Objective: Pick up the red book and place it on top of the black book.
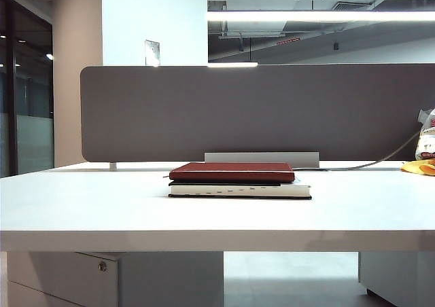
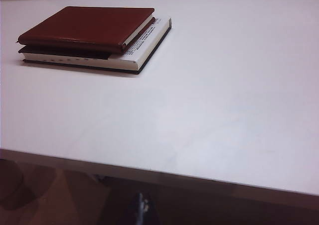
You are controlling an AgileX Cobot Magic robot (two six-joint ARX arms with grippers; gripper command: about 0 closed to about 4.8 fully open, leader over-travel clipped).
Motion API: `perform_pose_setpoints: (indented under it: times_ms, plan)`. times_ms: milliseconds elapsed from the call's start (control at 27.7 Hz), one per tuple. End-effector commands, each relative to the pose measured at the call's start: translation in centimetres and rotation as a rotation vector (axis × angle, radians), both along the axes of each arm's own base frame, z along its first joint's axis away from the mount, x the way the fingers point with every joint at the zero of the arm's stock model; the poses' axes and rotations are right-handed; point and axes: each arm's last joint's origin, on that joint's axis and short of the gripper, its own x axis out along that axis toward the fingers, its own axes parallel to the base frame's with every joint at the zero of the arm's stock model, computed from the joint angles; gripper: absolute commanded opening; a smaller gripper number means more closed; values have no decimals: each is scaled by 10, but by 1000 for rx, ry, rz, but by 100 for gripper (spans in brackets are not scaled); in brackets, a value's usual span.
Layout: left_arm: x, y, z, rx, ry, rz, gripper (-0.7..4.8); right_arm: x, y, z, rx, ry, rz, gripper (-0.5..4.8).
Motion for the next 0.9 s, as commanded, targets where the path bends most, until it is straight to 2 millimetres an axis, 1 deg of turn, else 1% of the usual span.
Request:
perform_pose_setpoints:
  times_ms: [36, 252, 469, 721, 901]
  plan:
    - [0, 0, 1, 0, -13, -4, -5, 0, 0, 3, 1, -22, 1, -5]
    - [0, 0, 1, 0, -13, -4, -5, 0, -1, 3, -4, -25, -20, -5]
    - [0, 0, 1, 0, -12, -4, -5, 1, -3, 4, -29, -33, -111, -5]
    - [0, 0, 1, 0, -13, -4, -5, 2, -5, 6, -162, -78, -143, -5]
    - [0, 0, 1, 0, -13, -4, -5, 2, -6, 6, -170, -77, -173, -5]
